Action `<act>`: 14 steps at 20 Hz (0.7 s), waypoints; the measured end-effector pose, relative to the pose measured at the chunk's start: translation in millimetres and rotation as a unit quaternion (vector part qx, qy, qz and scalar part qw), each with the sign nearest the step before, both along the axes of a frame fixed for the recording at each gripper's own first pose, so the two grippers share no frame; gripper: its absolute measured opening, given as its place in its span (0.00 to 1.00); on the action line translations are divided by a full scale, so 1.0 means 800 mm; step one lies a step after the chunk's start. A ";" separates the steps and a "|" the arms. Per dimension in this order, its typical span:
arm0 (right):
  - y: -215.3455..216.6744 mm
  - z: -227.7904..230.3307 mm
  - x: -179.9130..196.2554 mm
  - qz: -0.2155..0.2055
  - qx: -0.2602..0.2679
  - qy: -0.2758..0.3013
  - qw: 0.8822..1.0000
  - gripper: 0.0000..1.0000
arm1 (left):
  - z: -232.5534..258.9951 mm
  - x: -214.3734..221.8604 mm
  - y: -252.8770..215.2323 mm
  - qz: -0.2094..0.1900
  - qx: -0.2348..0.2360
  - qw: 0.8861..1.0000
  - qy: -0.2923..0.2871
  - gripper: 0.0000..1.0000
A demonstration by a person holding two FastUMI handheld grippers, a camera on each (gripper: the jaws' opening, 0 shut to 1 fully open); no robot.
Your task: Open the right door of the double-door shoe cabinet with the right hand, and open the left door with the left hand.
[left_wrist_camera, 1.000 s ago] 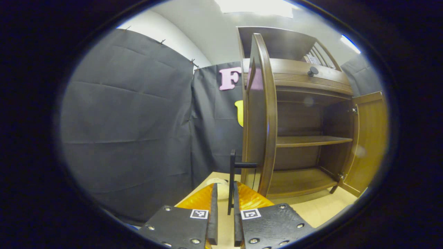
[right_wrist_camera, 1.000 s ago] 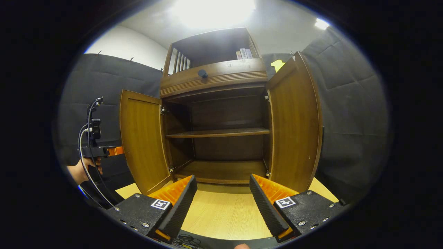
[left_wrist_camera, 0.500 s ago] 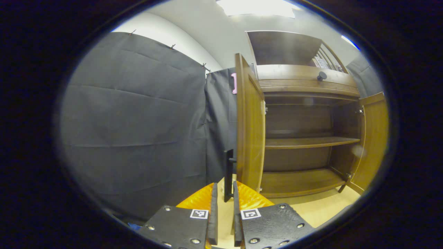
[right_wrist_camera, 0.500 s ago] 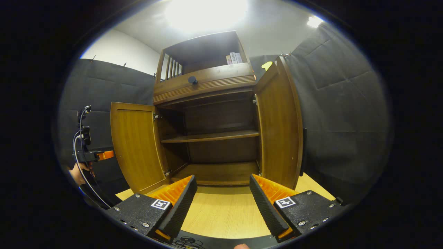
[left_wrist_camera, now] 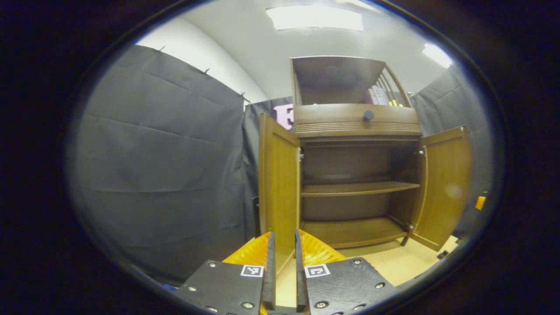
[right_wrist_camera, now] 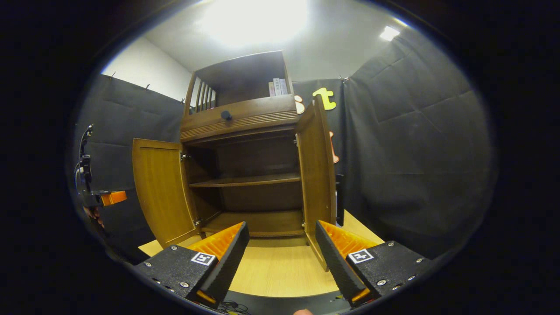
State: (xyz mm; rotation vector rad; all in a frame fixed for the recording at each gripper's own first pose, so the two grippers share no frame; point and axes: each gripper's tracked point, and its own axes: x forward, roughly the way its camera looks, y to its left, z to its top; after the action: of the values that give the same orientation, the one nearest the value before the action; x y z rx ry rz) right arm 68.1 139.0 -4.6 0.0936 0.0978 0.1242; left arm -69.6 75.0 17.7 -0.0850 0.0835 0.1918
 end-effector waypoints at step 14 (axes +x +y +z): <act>-0.005 0.022 -0.074 0.004 -0.013 -0.024 1.000 0.94 | 0.022 -0.012 -0.032 -0.038 0.013 0.999 0.003 0.58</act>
State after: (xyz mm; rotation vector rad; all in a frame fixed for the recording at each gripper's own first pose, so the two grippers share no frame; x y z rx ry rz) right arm 9.1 135.4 13.0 0.0642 0.0527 0.1323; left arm -78.8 49.5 35.1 -0.0548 0.0890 0.1170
